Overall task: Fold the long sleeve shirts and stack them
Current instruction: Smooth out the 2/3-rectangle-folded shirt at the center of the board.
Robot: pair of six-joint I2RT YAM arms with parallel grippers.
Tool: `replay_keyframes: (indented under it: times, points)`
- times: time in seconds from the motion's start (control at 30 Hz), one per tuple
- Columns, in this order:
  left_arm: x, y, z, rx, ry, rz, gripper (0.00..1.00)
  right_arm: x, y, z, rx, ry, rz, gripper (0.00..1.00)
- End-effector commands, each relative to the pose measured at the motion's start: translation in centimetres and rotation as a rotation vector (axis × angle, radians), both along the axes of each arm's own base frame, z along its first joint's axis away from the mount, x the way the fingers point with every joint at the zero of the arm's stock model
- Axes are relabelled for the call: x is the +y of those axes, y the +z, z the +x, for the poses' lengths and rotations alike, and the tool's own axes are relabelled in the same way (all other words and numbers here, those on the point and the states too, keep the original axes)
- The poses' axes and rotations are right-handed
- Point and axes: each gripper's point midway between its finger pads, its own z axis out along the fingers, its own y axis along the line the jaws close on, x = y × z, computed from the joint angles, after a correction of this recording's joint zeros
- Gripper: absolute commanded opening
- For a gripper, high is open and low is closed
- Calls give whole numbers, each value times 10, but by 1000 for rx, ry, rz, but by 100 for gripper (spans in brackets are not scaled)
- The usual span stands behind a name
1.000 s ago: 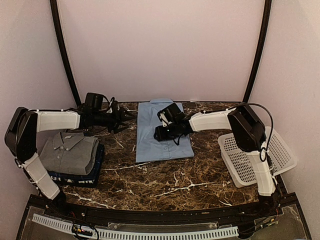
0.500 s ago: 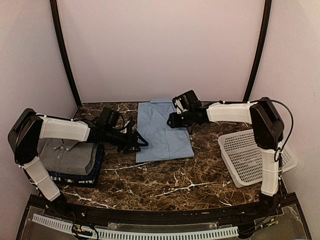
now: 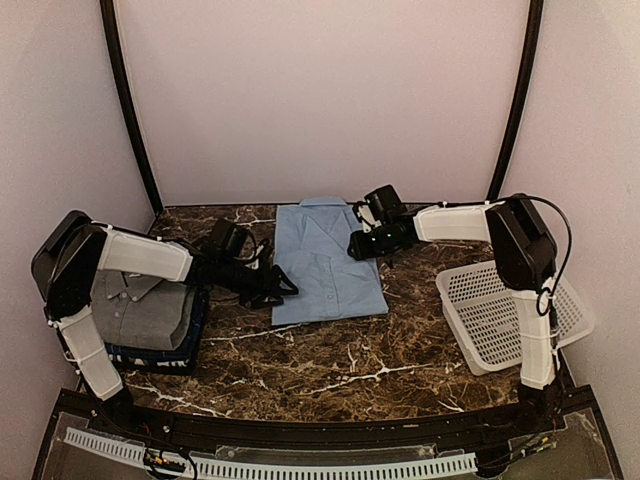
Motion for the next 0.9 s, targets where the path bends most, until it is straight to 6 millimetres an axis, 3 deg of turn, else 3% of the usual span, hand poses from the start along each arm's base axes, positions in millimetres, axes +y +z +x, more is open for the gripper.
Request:
replay_keyframes:
  times: [0.0,0.2,0.37,0.6,0.87]
  points:
    - [-1,-1,4,-12,4,20,54,3,-3,4,11,7,5,40]
    - [2,-11,4,10,17,45,54,1,6,2,-3,-12,41,20]
    - [4,-29,-2,54,21,80,54,-4,27,0,-45,-36,66,0]
    - [8,-44,-8,87,26,107,53,-26,41,-3,-100,-116,55,0]
    - [9,-48,-9,93,23,113,53,-35,15,7,-55,-146,36,0]
